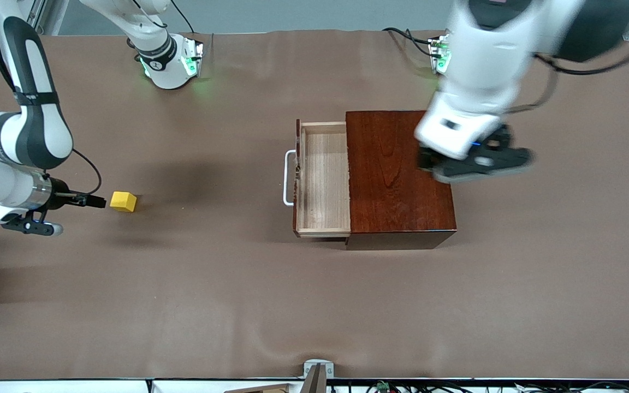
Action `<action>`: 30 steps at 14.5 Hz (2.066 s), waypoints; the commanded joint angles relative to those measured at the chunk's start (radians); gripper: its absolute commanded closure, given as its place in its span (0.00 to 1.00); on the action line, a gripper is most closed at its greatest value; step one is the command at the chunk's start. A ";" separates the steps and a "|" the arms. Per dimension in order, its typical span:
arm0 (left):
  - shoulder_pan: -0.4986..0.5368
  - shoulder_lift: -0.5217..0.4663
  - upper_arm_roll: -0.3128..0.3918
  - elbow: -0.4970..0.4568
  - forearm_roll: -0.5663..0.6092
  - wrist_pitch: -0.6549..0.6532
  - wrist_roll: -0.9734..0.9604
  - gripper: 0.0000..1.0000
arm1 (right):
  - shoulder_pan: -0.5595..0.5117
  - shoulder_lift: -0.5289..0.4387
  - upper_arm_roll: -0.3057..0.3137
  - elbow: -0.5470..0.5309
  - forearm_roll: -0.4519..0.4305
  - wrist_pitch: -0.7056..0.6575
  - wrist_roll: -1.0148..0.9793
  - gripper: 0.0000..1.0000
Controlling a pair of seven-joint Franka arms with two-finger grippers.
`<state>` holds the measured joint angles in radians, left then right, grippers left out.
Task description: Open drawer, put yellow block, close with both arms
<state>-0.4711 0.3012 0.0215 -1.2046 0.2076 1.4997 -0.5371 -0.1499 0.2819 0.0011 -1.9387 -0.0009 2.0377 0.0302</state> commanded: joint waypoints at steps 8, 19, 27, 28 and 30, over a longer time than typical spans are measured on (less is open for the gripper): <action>0.230 -0.200 -0.017 -0.174 -0.073 -0.070 0.170 0.00 | -0.020 0.051 0.016 -0.147 -0.008 0.222 -0.006 0.00; 0.318 -0.307 0.020 -0.296 -0.116 0.025 0.376 0.00 | -0.019 0.082 0.014 -0.279 -0.008 0.432 -0.007 0.09; 0.322 -0.307 0.012 -0.294 -0.119 0.022 0.401 0.00 | -0.059 0.077 0.017 -0.272 -0.010 0.400 -0.107 0.91; 0.321 -0.307 0.012 -0.293 -0.122 0.022 0.402 0.00 | -0.059 0.072 0.017 -0.264 -0.010 0.380 -0.108 0.92; 0.322 -0.307 0.012 -0.296 -0.122 0.022 0.404 0.00 | -0.054 0.060 0.019 -0.220 -0.008 0.284 -0.102 0.94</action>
<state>-0.1560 0.0214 0.0359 -1.4730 0.1101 1.5160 -0.1586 -0.1856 0.3736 0.0008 -2.1891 -0.0010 2.4044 -0.0657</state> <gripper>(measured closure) 0.000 0.449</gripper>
